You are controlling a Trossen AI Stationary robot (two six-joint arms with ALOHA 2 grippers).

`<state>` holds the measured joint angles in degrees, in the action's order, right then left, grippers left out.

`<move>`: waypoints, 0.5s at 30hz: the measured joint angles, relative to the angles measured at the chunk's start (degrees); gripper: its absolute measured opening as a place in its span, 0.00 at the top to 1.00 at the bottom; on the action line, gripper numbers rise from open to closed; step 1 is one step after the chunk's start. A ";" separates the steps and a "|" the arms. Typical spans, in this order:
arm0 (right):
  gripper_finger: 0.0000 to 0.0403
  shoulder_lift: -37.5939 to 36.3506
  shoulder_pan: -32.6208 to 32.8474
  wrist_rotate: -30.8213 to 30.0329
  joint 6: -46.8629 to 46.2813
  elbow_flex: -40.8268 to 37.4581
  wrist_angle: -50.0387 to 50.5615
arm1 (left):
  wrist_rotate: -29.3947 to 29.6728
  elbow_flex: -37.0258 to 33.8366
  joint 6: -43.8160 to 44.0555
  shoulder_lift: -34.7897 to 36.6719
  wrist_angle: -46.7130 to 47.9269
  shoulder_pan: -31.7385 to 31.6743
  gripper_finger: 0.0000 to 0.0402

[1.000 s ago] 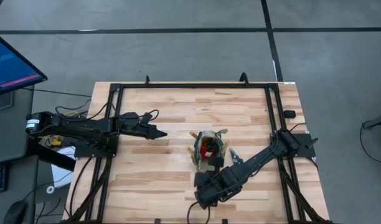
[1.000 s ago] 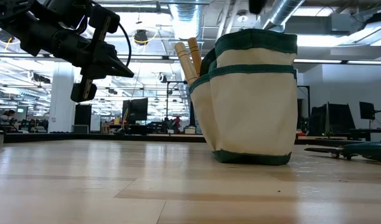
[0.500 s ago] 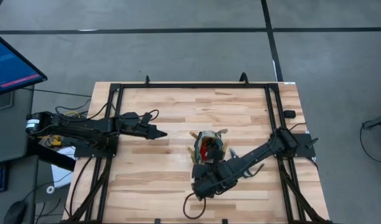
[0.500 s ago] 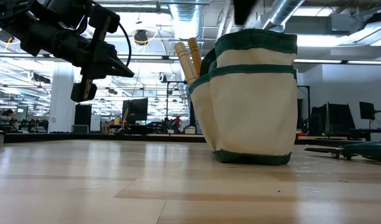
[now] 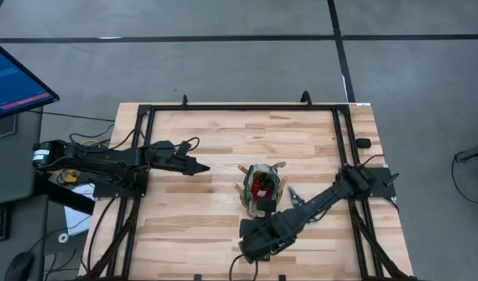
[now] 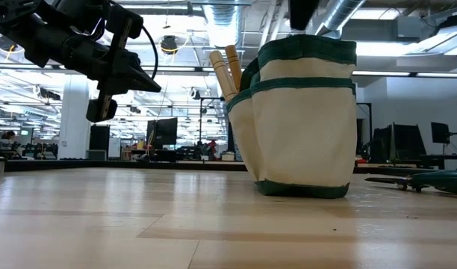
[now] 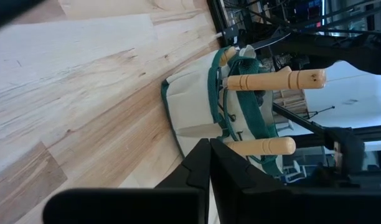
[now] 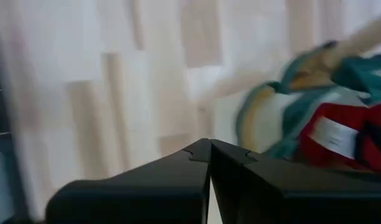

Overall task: Pick & Place Garden tools in Gardening bag
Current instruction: Adjust the green gardening bag

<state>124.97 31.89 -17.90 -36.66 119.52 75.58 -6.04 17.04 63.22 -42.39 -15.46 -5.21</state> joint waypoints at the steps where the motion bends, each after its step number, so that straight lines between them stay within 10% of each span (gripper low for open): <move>1: 1.00 0.16 -0.12 -0.33 -0.28 -0.07 0.99 | 0.02 0.00 0.00 0.00 0.00 0.00 0.98; 15: 1.00 0.11 -3.03 -4.71 -3.32 -0.02 7.40 | 0.00 0.00 0.02 0.00 0.00 0.00 0.99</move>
<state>125.08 28.86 -22.61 -39.98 119.50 82.98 -6.04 17.04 63.24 -42.39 -15.46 -5.21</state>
